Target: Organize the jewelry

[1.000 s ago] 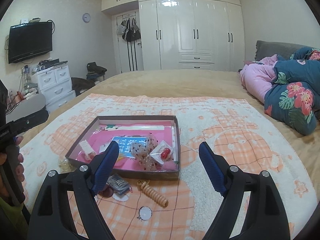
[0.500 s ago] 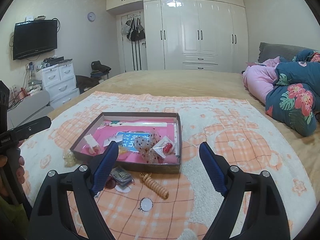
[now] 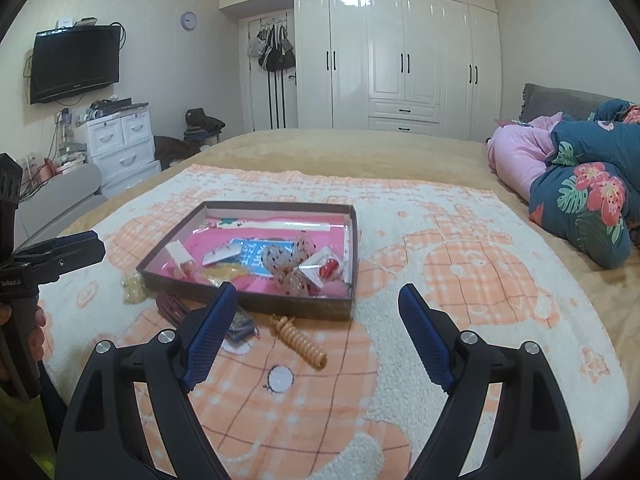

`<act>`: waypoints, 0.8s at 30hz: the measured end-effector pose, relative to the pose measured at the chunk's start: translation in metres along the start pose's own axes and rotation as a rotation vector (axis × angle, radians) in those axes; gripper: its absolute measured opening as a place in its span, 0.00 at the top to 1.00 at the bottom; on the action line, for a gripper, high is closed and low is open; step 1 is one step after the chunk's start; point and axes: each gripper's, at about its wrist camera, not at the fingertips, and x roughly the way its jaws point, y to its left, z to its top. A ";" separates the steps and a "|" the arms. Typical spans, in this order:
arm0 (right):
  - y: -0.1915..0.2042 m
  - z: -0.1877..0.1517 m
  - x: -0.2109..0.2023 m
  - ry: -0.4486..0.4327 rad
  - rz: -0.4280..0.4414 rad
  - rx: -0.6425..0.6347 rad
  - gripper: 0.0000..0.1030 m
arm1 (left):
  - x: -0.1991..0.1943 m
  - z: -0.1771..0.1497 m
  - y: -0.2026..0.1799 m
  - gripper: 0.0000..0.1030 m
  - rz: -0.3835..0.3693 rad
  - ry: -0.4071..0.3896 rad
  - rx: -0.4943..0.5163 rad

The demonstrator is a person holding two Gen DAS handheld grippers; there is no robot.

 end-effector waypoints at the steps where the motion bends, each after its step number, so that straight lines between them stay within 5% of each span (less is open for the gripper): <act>1: 0.000 -0.002 0.000 0.003 -0.001 -0.001 0.22 | 0.001 -0.001 -0.001 0.11 -0.001 0.005 0.000; 24: -0.019 -0.026 0.015 0.059 -0.060 -0.019 0.22 | 0.037 -0.043 -0.026 0.11 -0.029 0.168 0.045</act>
